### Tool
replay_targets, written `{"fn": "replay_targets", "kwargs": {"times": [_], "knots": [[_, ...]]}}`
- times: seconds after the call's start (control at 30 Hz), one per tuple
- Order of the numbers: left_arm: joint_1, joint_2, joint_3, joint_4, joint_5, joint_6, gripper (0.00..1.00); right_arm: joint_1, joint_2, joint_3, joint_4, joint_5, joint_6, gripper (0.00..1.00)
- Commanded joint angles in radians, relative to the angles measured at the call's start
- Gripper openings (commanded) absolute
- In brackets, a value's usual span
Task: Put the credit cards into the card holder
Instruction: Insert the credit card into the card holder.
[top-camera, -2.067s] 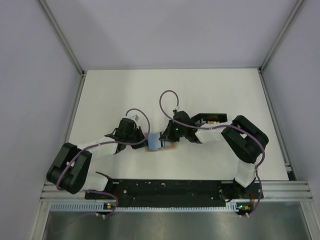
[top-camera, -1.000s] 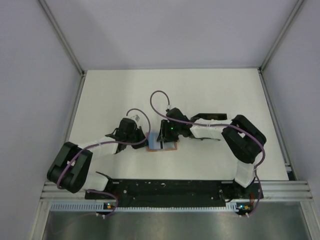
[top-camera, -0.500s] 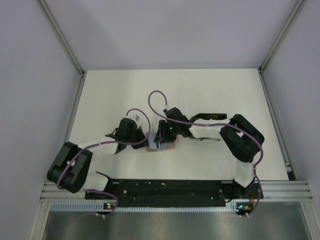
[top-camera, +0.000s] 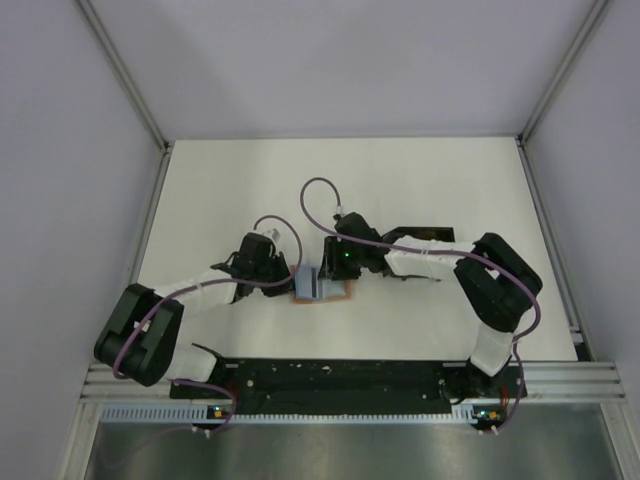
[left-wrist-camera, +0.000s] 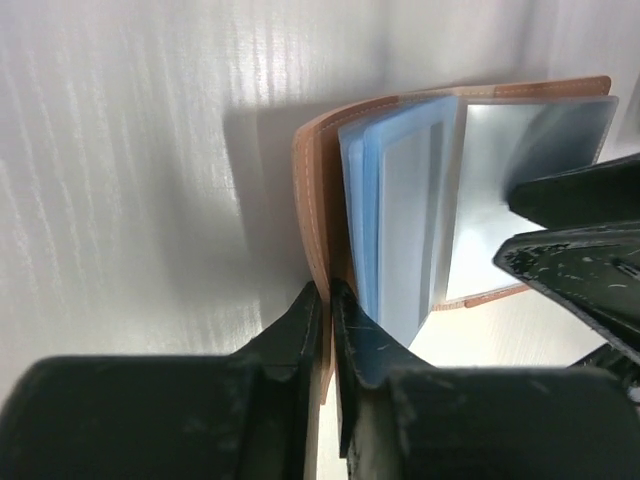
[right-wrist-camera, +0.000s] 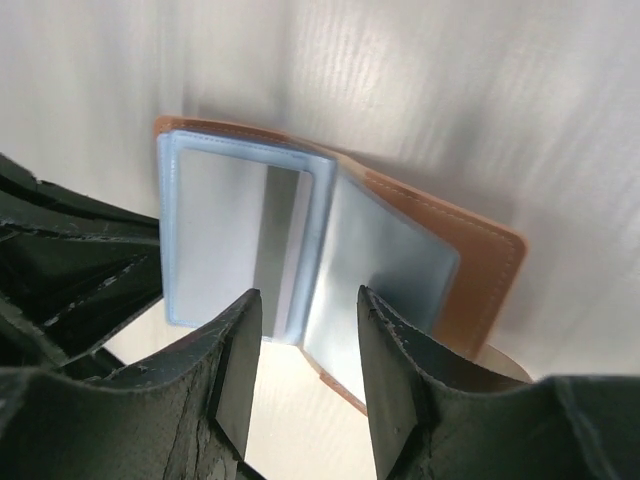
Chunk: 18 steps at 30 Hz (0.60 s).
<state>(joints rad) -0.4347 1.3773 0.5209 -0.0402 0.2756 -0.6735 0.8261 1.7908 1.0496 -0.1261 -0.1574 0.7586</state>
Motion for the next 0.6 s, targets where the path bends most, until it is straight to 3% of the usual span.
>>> {"fn": "replay_targets", "kwargs": {"times": [0.0,0.13,0.4,0.57], "knots": [[-0.002,-0.032,0.05,-0.108,-0.082,0.048,0.18,-0.008,-0.041,0.044,-0.093,0.111,-0.067,0.43],[-0.001,-0.053,0.068,-0.154,-0.121,0.057,0.3,-0.01,-0.004,0.043,-0.127,0.116,-0.071,0.4],[-0.001,-0.058,0.109,-0.263,-0.24,0.075,0.31,-0.01,0.021,0.043,-0.176,0.153,-0.085,0.3],[-0.001,-0.095,0.146,-0.309,-0.3,0.074,0.32,-0.012,-0.014,0.066,-0.182,0.147,-0.102,0.32]]}}
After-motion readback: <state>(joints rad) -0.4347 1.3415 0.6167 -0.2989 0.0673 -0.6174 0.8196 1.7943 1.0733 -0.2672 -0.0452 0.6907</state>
